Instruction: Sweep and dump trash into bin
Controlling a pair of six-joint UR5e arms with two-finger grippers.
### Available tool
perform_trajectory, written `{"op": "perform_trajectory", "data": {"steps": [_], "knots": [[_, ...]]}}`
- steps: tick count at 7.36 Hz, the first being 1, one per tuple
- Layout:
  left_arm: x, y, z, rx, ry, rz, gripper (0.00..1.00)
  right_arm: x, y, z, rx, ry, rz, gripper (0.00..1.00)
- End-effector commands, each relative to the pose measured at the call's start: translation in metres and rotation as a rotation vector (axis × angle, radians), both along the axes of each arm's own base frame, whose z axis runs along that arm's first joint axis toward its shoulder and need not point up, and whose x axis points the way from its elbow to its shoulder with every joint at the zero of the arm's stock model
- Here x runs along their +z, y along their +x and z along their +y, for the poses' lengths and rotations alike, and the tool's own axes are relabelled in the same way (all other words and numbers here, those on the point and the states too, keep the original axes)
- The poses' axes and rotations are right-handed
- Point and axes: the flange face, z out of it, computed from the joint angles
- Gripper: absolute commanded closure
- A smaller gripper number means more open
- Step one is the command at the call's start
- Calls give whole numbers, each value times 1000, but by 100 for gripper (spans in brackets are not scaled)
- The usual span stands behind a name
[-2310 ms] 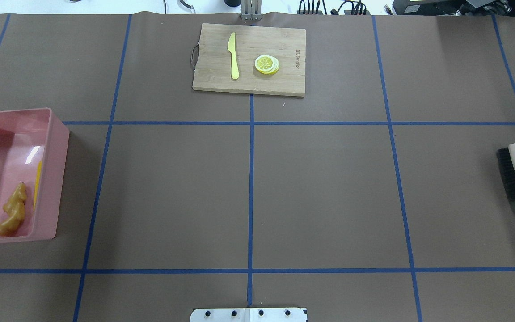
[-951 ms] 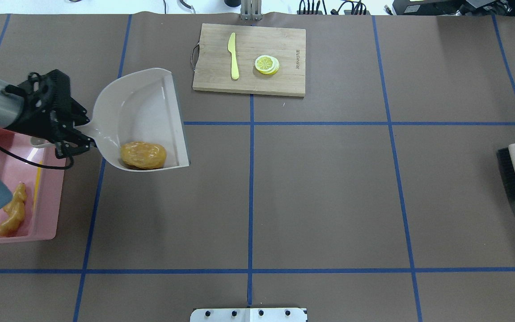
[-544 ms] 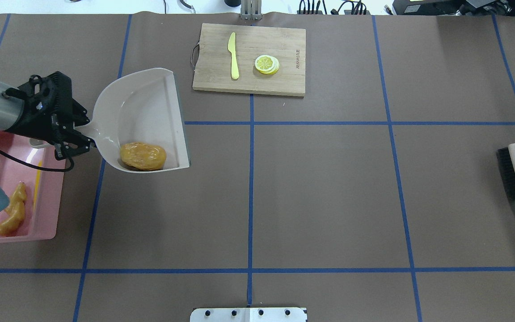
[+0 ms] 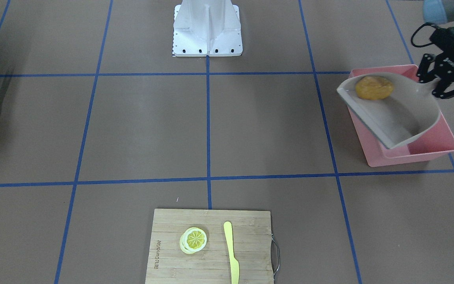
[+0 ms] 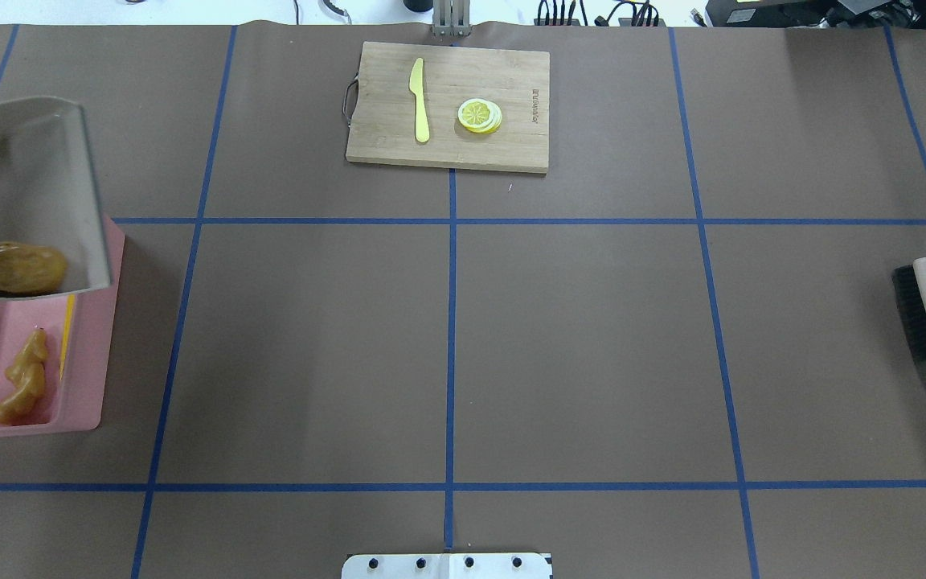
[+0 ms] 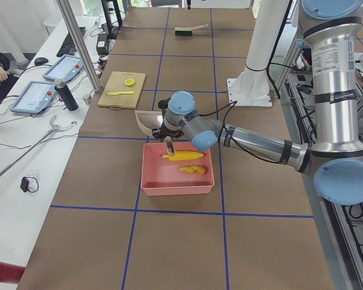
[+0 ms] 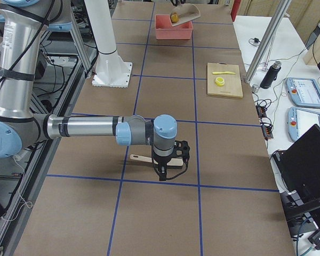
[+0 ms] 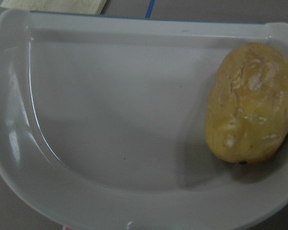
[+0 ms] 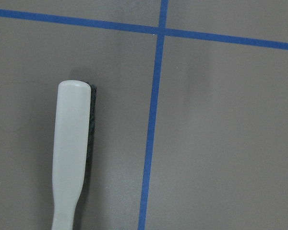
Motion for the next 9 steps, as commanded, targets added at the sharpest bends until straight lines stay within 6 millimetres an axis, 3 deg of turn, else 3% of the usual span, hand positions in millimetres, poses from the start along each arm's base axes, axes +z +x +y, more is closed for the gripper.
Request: {"op": "perform_trajectory", "data": {"steps": [1,2,6,9], "knots": [[47,-87,34,-4,189,-173,100,1,0,2,0,-5,-7,0],[40,-106,31,-11,321,-312,100,1,0,2,0,-5,-7,0],[-14,-136,22,-122,807,-738,100,0,-1,2,0,-1,-9,0],[-24,-136,20,-124,875,-764,100,-1,-2,2,-1,-3,-29,0]]}}
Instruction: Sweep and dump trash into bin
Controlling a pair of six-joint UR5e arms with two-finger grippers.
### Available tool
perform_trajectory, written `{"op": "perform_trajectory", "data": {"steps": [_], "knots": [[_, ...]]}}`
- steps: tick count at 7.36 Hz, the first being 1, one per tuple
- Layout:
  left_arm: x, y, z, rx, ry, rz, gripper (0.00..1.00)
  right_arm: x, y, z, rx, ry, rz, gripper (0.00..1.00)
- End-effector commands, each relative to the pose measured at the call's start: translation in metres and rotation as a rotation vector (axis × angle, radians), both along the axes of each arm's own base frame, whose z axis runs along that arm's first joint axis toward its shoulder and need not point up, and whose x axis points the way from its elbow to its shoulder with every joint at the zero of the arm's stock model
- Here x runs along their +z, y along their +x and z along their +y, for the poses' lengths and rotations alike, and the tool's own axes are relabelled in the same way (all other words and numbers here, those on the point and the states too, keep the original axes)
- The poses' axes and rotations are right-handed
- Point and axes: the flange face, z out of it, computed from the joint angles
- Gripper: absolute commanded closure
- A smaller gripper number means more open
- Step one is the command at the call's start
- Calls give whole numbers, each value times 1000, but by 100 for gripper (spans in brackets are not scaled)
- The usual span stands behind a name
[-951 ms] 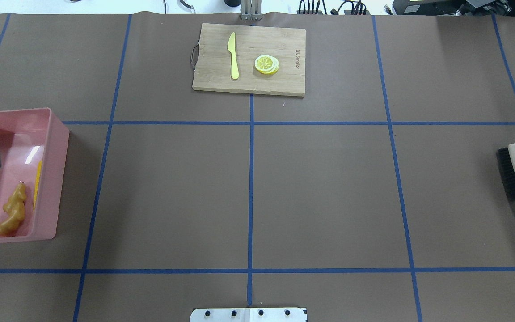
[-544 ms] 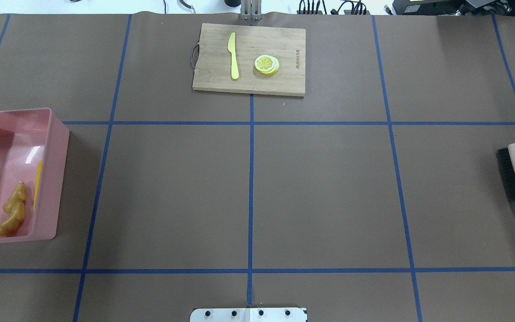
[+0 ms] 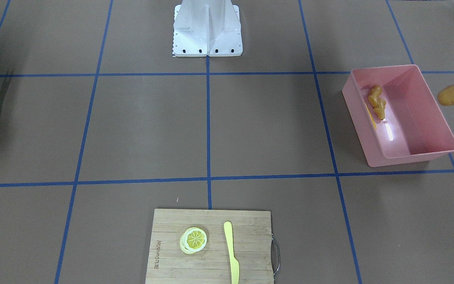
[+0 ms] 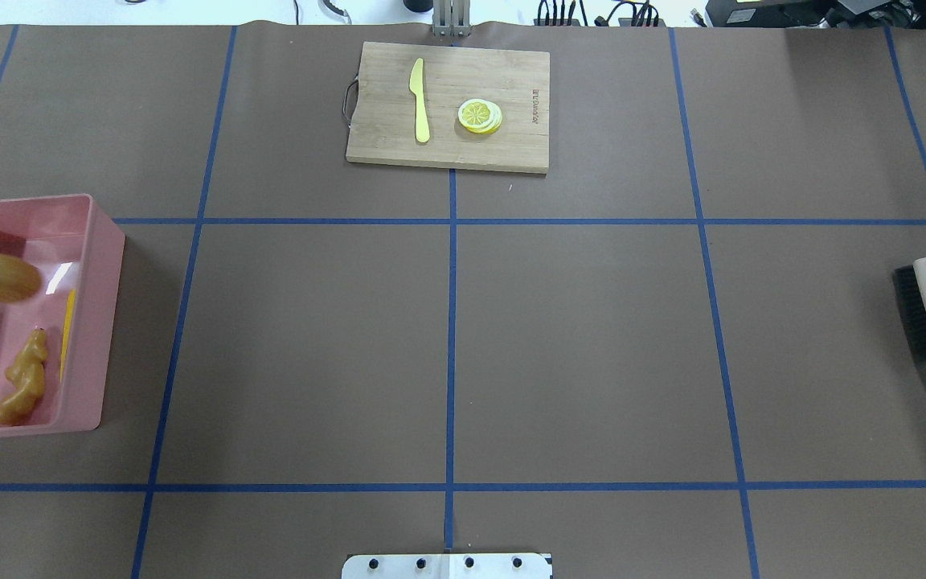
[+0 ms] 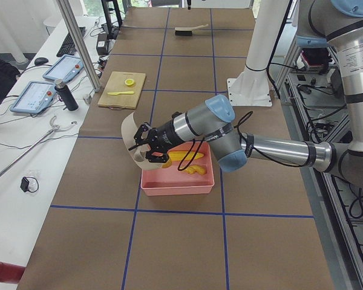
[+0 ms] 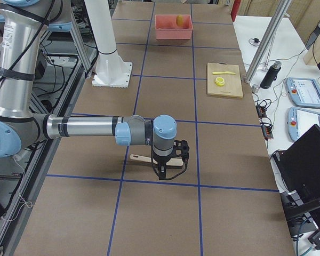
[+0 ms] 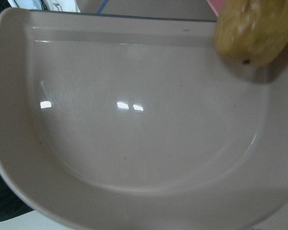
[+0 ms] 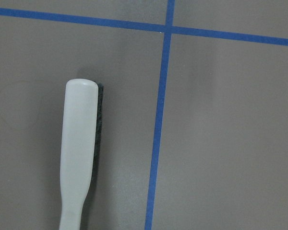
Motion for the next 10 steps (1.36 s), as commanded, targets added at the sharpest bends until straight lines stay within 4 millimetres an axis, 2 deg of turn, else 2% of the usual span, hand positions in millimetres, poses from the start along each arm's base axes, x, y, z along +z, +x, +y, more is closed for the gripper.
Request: {"op": "perform_trajectory", "data": {"steps": [1,2,4,5,6,8,10], "knots": [[-3,1,0,8,32,-9,100,-1,0,-1,0,1,-4,0],[3,7,-1,33,-24,50,100,1,0,1,0,-4,-2,0],[13,29,2,67,-293,406,100,6,1,3,-1,-13,7,0],[10,47,3,79,-412,568,100,8,1,4,-1,-23,5,0],[-4,68,1,112,-527,732,100,10,1,5,0,-30,4,0],[-49,136,-18,196,-735,947,100,12,1,5,2,-35,3,0],[-99,249,-29,310,-925,1006,100,11,2,5,2,-27,11,0]]}}
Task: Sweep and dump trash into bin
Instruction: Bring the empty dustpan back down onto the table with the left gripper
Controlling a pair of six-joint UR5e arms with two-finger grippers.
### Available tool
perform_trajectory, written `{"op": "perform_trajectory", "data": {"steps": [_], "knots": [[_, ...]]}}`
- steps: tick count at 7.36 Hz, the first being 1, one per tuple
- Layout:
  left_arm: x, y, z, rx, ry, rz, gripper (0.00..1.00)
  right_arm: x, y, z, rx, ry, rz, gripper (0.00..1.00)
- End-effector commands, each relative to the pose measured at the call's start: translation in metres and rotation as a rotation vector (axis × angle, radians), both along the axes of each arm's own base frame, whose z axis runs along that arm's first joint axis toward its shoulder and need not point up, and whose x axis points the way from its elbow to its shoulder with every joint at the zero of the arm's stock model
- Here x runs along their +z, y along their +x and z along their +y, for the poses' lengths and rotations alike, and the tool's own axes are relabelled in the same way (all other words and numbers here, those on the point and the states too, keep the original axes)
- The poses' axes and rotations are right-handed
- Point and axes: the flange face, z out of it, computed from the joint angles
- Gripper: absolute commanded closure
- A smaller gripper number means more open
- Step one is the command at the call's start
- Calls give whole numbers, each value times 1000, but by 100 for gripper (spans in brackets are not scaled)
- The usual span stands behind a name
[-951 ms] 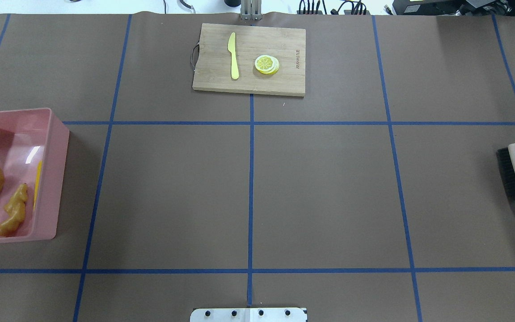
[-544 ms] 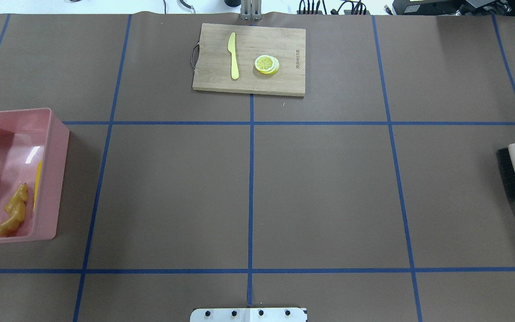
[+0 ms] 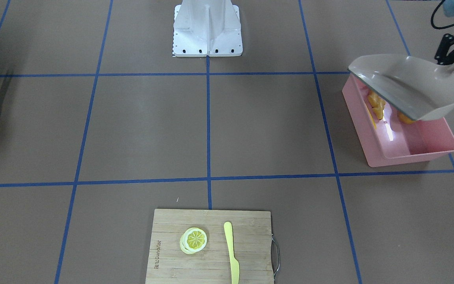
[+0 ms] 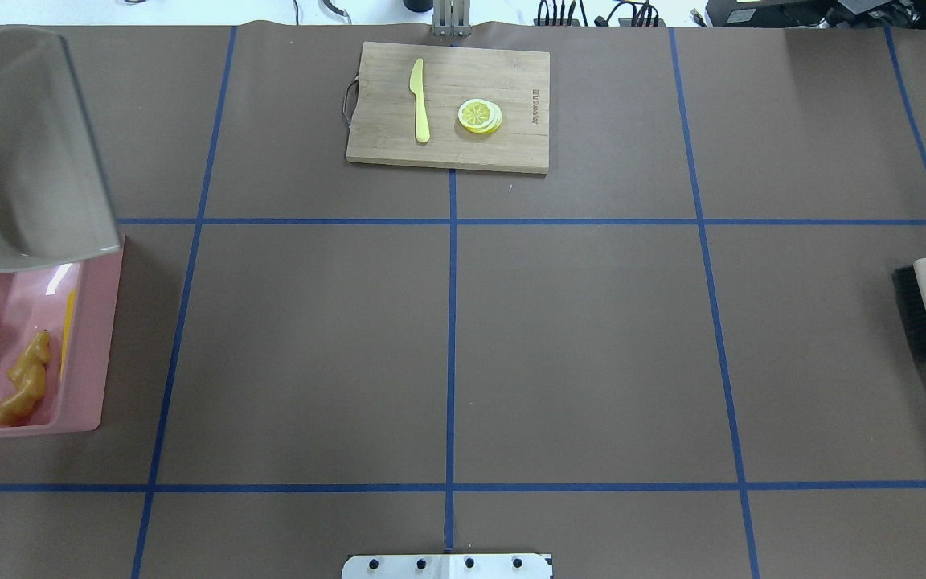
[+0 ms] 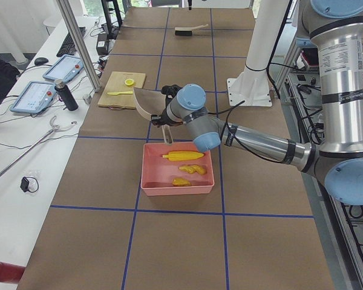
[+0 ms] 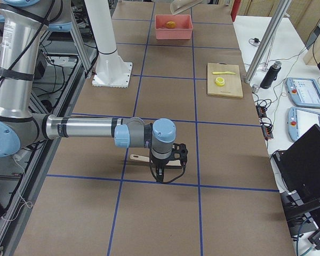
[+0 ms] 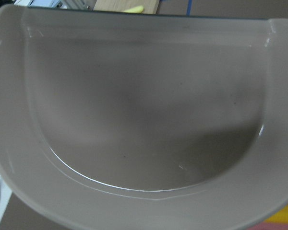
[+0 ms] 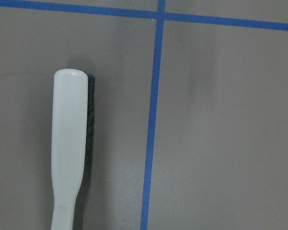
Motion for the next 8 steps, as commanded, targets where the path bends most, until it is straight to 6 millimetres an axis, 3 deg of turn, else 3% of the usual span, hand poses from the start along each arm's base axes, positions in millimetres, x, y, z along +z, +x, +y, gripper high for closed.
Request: {"op": "perform_trajectory", "data": {"steps": [1,2,3,4,6,8], "knots": [[-56,133,-11,185,-92,56,100,0,2,0,2,4,9,0],[-65,212,0,268,-76,33,100,-1,1,0,2,5,8,0],[-71,273,16,292,-54,0,100,1,2,0,1,7,12,0],[-77,302,17,286,-64,-39,100,1,2,-1,1,10,13,0],[-95,325,13,345,-29,-128,100,2,3,-1,4,9,18,0],[-87,324,-5,385,53,-220,100,-4,4,-6,7,23,17,0]]}}
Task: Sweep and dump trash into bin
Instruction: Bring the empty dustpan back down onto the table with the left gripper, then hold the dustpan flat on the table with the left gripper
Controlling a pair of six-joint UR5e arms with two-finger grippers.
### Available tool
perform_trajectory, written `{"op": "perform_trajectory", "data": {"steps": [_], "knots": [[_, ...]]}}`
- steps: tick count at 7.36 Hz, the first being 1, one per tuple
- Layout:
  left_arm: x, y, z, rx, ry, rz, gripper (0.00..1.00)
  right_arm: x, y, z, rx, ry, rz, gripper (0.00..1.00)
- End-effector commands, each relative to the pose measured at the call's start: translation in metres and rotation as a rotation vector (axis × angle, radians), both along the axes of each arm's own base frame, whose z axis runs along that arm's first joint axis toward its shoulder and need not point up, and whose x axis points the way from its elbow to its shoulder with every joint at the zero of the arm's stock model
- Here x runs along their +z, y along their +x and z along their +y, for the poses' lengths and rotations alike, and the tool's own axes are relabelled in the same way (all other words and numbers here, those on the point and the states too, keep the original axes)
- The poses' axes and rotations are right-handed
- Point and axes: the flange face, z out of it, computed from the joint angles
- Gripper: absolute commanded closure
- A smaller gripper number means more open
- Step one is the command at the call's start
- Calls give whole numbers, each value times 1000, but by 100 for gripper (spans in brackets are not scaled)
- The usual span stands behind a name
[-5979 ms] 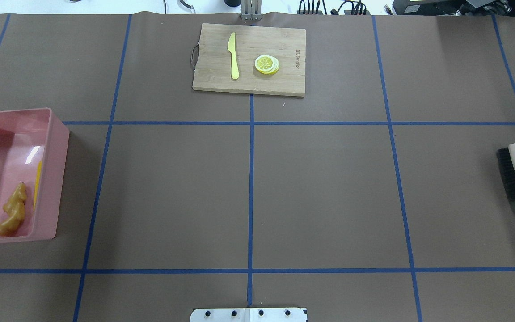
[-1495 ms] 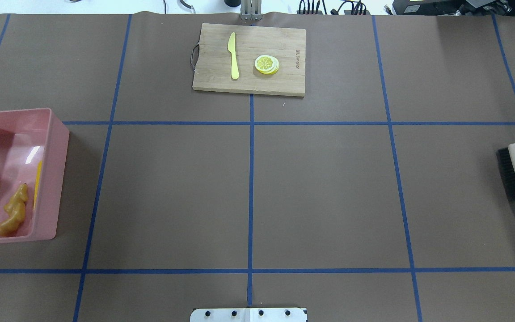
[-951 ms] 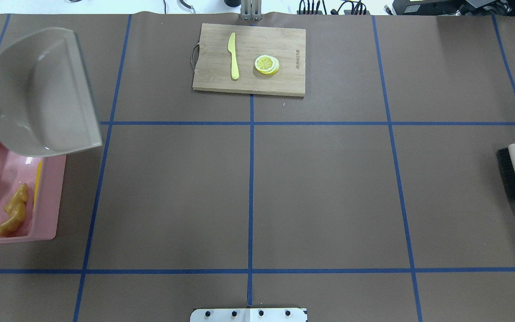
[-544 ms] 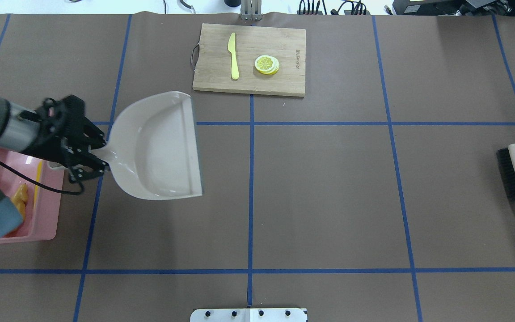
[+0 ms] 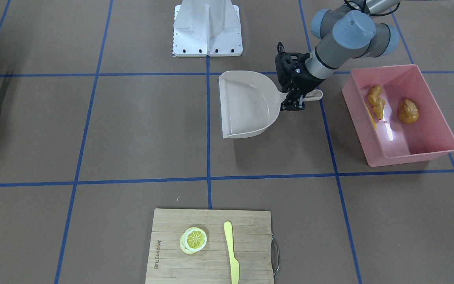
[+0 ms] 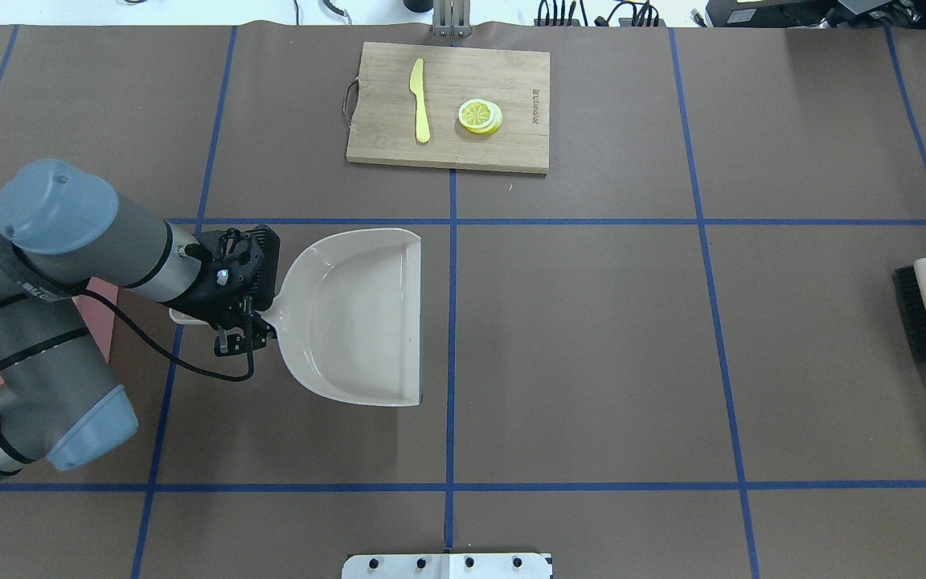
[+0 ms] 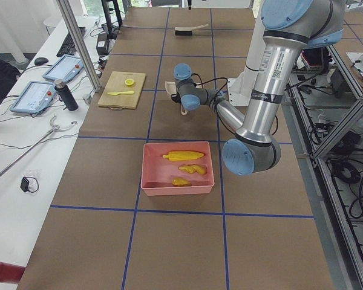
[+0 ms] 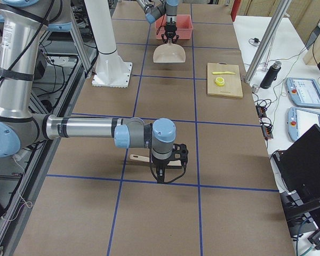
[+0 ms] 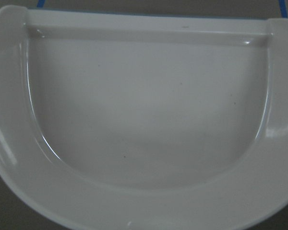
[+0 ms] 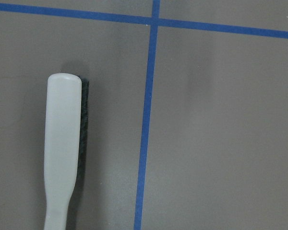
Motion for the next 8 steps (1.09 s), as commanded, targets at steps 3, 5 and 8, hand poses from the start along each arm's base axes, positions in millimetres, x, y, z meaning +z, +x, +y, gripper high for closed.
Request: {"op": "perform_trajectory", "data": {"steps": [3,5,8], "knots": [[8,36,-42,10,-9,-78,100,-2,0,-2,-4,8,0,0],[13,44,-45,13,-21,-90,100,-1,0,0,-4,8,-3,0],[3,60,-57,3,-39,-89,100,1,0,2,-10,5,-3,0]]}}
